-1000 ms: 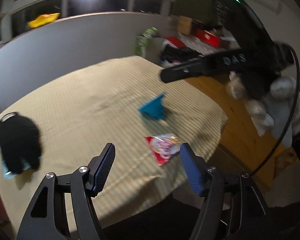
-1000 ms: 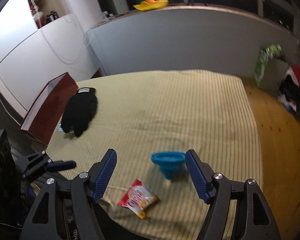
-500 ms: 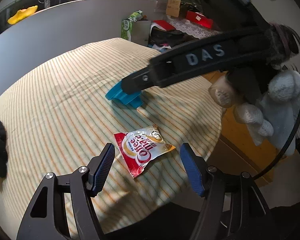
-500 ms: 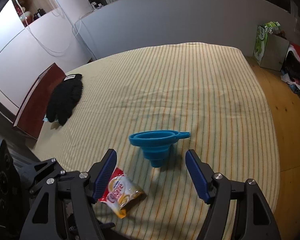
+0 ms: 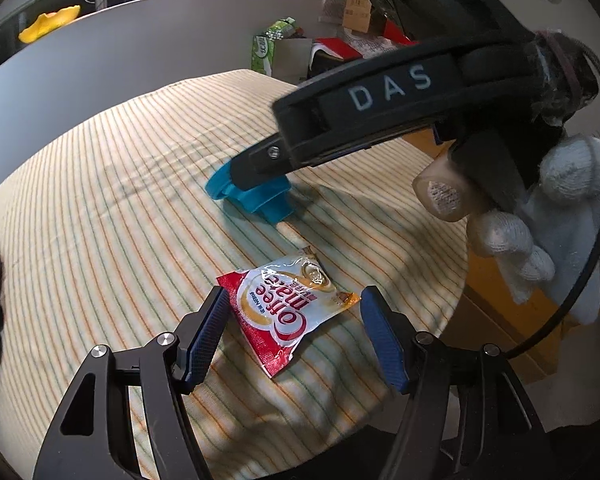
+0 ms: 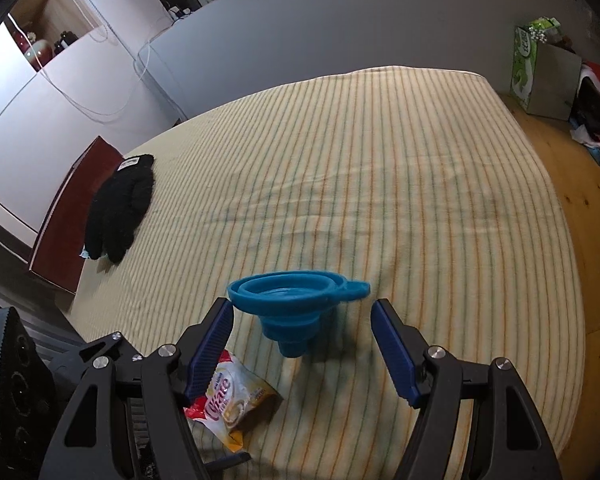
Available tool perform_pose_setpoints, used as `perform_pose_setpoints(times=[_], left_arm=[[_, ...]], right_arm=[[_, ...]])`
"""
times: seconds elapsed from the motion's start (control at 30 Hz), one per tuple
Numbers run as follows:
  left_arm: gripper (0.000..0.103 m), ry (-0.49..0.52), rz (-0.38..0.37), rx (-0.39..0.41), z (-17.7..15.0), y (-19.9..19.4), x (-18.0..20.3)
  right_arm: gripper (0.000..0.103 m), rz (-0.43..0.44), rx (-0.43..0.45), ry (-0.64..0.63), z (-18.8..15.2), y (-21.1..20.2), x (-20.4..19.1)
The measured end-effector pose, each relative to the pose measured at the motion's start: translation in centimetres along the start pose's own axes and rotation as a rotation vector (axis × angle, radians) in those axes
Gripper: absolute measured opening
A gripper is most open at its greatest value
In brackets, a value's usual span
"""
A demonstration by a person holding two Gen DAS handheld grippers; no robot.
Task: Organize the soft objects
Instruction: 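Close the right gripper on the blue funnel while the left gripper closes on the Coffee-mate bag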
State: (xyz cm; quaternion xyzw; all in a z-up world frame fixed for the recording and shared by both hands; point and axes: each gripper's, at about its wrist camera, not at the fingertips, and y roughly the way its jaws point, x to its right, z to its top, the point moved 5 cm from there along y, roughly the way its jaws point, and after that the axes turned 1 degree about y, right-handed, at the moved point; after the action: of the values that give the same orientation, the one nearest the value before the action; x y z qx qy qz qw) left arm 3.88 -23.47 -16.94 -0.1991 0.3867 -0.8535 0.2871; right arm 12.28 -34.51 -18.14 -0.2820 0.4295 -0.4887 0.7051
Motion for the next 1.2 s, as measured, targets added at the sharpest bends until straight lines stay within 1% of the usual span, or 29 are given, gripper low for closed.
perform_pose_setpoints(times=[0.17, 0.4, 0.5, 0.6, 0.63, 0.67, 0.77, 0.83, 0.97, 1.03, 1.07, 1.1, 1.17, 1.2], left_arm=[[0.068, 0.023, -0.004, 0.004, 0.3, 0.3, 0.6], [0.067, 0.014, 0.006, 0.010, 0.7, 1.2, 1.1], [0.064, 0.017, 0.019, 0.016, 0.1, 0.9, 1.5], [0.058, 0.015, 0.018, 0.023, 0.3, 1.0, 1.9], [0.054, 0.021, 0.019, 0.025, 0.3, 1.0, 2.1], [0.046, 0.028, 0.017, 0.027, 0.5, 1.0, 2.2], [0.039, 0.042, 0.018, 0.029, 0.5, 0.8, 3.2], [0.037, 0.038, 0.011, 0.032, 0.5, 0.6, 3.4], [0.031, -0.008, -0.020, 0.044, 0.4, -0.2, 3.2], [0.029, -0.019, -0.015, 0.059, 0.6, -0.9, 3.0], [0.026, -0.025, -0.012, 0.067, 0.5, -1.7, 1.4], [0.024, -0.026, -0.008, 0.072, 0.5, -2.0, 1.2], [0.018, -0.020, 0.017, 0.085, 0.4, -3.0, 0.9], [0.016, -0.019, 0.035, 0.085, 0.4, -3.1, 0.7]], right_arm=[[0.067, 0.014, -0.013, -0.001, 0.1, 0.8, -0.3], [0.067, 0.072, -0.013, 0.057, 0.3, 1.3, 0.6], [0.058, 0.111, -0.018, 0.080, 0.3, 1.3, 0.8], [0.058, 0.108, -0.021, 0.074, 0.4, 1.4, 0.6], [0.057, 0.106, -0.021, 0.072, 0.4, 1.3, 0.5], [0.057, 0.105, -0.021, 0.071, 0.4, 1.3, 0.5], [0.055, 0.107, -0.019, 0.076, 0.5, 1.2, 0.4], [0.054, 0.110, -0.019, 0.078, 0.4, 1.2, 0.5], [0.053, 0.120, -0.017, 0.095, 0.4, 0.8, 0.6], [0.052, 0.128, -0.013, 0.104, 0.4, 0.6, 0.8], [0.052, 0.130, -0.010, 0.107, 0.4, 0.5, 0.8], [0.052, 0.132, -0.008, 0.109, 0.4, 0.3, 0.8], [0.052, 0.131, -0.004, 0.109, 0.4, 0.2, 0.7], [0.052, 0.130, -0.002, 0.108, 0.4, 0.1, 0.6]])
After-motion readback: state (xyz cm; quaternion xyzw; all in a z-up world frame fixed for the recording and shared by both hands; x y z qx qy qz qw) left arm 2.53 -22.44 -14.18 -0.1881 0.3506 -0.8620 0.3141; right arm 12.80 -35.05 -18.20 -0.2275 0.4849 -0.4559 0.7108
